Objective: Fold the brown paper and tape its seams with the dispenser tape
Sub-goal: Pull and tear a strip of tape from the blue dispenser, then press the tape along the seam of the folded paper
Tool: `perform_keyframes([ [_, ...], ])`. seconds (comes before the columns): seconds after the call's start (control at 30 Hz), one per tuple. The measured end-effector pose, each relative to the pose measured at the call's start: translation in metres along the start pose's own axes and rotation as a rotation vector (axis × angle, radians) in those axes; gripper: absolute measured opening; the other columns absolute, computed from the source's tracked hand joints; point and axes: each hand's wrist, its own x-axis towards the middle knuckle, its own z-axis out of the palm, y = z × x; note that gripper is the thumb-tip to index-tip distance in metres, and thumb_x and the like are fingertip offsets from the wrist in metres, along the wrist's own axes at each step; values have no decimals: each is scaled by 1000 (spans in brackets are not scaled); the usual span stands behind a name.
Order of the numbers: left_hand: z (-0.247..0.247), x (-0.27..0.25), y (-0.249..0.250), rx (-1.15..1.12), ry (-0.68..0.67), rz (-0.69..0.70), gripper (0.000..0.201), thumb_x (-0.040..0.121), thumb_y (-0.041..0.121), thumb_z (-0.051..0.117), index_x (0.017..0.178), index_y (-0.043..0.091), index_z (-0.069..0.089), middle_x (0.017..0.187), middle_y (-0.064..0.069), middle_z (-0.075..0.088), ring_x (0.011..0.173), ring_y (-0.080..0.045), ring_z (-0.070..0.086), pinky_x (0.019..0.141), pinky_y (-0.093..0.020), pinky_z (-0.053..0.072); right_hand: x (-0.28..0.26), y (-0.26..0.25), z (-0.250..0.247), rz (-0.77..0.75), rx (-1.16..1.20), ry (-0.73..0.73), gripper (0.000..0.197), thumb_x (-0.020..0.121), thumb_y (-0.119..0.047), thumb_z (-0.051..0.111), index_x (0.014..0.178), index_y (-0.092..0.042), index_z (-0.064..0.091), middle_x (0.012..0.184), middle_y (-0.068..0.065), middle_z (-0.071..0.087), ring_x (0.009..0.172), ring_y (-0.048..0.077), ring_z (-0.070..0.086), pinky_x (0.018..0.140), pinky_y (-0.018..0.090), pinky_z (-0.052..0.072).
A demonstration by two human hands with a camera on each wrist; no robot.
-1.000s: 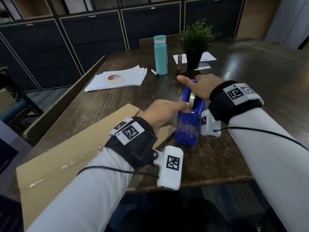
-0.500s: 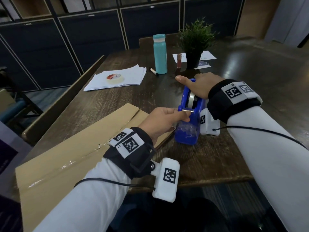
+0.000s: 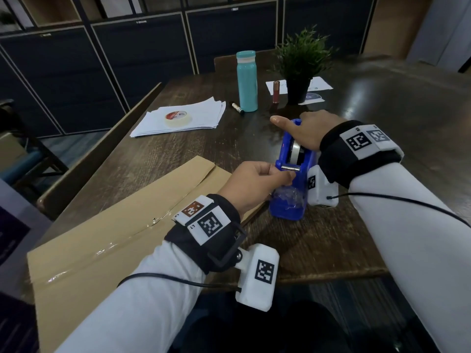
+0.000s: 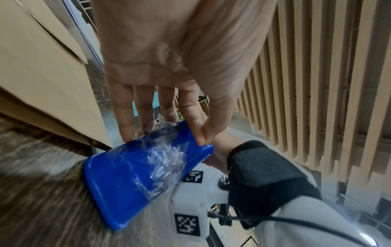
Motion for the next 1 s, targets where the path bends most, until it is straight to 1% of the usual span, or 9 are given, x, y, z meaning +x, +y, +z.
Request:
perform_keyframes([
  [0.1,-1,-1,1,35,1,5,30,88,22,66,61,19,54,108,-18,69,90,-19,63,87,-38,54,1,1,1,-2,0,2,88,82,-80,12,85,-6,59,66,8,51,59,18,48,66,32,40],
  [0.4,-3,2,0,93,7,20,23,88,22,66,67,17,57,111,-11,69,88,-14,65,83,-33,56,-2,-3,-1,9,-31,-25,82,84,-77,13,86,-6,55,64,6,47,59,17,45,65,31,35],
  [0.53,-5,2,0,150,-5,41,22,88,20,66,68,16,58,113,-10,67,84,-10,63,81,-32,55,-3,-3,-2,26,-37,-37,88,84,-77,13,96,-3,60,66,6,47,64,18,47,68,31,37],
  [0.63,-10,0,5,323,-66,85,16,86,19,67,74,8,67,115,-5,61,87,-7,58,89,-35,50,-3,-4,-2,32,-34,-41,92,85,-76,13,103,-1,63,66,7,47,69,21,50,69,31,37],
  [0.7,-16,-1,10,404,-151,79,18,88,23,66,82,6,70,117,-8,61,92,-12,60,89,-35,49,-2,-4,-3,37,-30,-44,92,85,-76,13,105,0,63,69,8,49,71,22,50,69,32,37],
  [0.77,-26,-3,15,417,-226,61,19,90,28,63,80,12,69,119,-6,64,102,-17,62,86,-33,51,-3,-3,-5,41,-21,-45,93,85,-76,13,111,0,60,79,11,53,75,23,51,71,32,37],
  [0.83,-39,-7,17,401,-255,71,19,92,31,59,81,17,67,119,1,67,107,-14,62,86,-31,49,-3,-2,-6,42,5,-55,93,85,-76,13,124,-1,52,102,16,59,88,26,54,78,34,39],
  [0.93,-59,-17,16,361,-187,136,19,95,24,53,92,15,70,118,15,64,108,7,57,87,-19,45,-6,1,-8,38,91,-96,88,89,-72,16,147,-8,31,143,18,45,126,31,47,101,38,36],
  [1.0,-74,-25,11,323,-124,202,20,96,20,52,92,14,70,120,16,61,112,15,51,90,-16,43,-13,-1,-12,17,105,-100,78,94,-65,19,151,-12,22,151,16,35,136,31,38,108,38,31],
])
